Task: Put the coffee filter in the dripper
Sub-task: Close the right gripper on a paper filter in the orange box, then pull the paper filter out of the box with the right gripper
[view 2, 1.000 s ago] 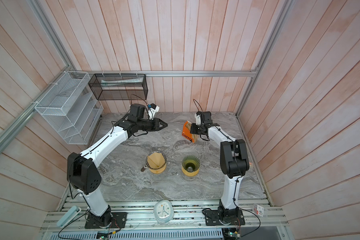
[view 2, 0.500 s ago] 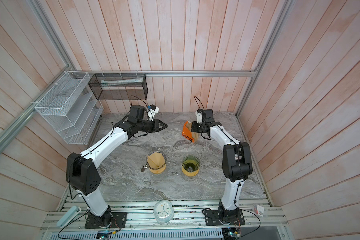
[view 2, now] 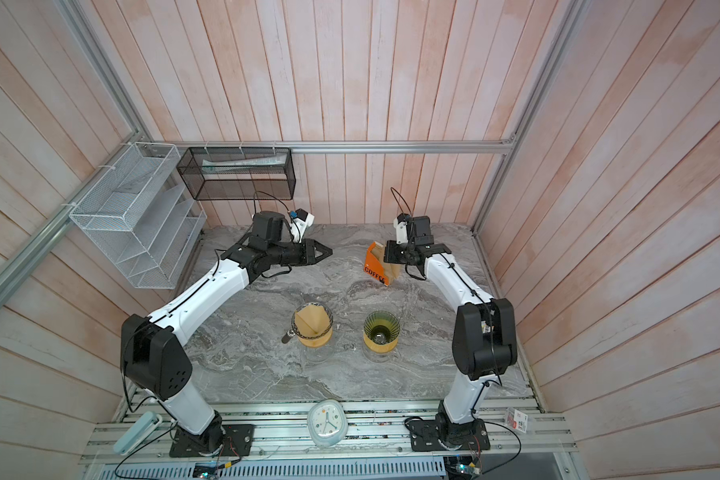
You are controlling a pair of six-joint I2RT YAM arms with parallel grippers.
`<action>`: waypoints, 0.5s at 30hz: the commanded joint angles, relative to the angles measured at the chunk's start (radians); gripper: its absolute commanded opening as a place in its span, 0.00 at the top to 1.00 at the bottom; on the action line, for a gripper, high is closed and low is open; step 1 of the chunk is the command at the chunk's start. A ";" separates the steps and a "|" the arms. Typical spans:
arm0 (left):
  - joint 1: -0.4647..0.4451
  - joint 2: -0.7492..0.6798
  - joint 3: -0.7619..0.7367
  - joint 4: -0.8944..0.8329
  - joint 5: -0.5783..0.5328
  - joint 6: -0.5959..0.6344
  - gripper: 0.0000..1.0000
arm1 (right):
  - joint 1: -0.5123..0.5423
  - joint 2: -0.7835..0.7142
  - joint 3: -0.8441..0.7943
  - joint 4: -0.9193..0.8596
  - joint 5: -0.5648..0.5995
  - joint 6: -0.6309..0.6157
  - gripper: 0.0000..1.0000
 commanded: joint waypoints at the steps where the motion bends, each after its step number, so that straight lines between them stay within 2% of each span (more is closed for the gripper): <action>1: 0.006 -0.030 -0.023 0.023 0.010 -0.001 0.73 | 0.005 -0.047 -0.029 -0.036 0.024 -0.006 1.00; 15: 0.006 -0.044 -0.036 0.021 0.000 0.004 0.72 | 0.029 -0.158 -0.050 -0.121 0.040 -0.023 1.00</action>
